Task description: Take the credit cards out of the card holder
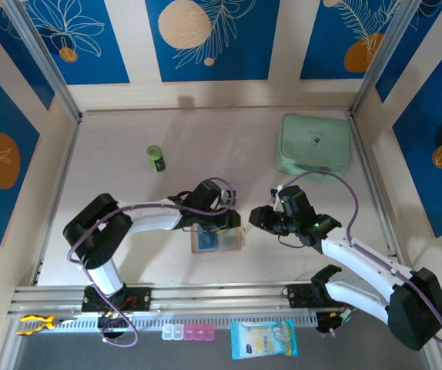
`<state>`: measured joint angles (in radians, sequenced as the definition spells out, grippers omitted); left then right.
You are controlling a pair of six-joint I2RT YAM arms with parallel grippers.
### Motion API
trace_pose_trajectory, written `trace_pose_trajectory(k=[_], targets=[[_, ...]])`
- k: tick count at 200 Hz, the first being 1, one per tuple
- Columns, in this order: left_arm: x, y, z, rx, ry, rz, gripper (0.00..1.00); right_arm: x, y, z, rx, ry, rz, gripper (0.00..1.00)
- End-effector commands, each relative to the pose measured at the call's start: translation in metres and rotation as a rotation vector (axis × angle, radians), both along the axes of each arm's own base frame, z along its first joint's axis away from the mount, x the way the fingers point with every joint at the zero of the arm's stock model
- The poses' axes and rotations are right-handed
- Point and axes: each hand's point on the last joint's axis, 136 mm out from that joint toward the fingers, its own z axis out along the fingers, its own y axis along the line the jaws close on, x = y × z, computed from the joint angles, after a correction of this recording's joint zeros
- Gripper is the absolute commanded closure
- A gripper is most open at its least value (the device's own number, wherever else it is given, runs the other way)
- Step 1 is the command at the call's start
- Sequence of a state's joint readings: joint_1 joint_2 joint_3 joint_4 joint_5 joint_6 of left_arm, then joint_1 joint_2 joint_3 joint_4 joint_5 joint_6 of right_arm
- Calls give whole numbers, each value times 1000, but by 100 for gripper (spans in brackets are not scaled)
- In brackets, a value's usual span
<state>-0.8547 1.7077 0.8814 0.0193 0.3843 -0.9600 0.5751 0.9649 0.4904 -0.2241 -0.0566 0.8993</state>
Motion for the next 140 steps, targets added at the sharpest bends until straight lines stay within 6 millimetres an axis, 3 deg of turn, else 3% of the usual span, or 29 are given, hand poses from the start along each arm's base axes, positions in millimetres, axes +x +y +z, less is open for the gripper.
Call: trace_pose_trajectory(k=[1, 48, 68, 140], targets=[[2, 10, 16, -2, -56, 3, 47, 3, 14, 13, 37, -13, 31, 65], [6, 44, 30, 24, -106, 63, 50, 10, 40, 16, 35, -9, 89, 66], [6, 60, 30, 30, -106, 93, 61, 12, 53, 16, 34, -6, 119, 66], [-9, 123, 11, 96, -80, 211, 62, 12, 106, 5, 41, 20, 245, 69]])
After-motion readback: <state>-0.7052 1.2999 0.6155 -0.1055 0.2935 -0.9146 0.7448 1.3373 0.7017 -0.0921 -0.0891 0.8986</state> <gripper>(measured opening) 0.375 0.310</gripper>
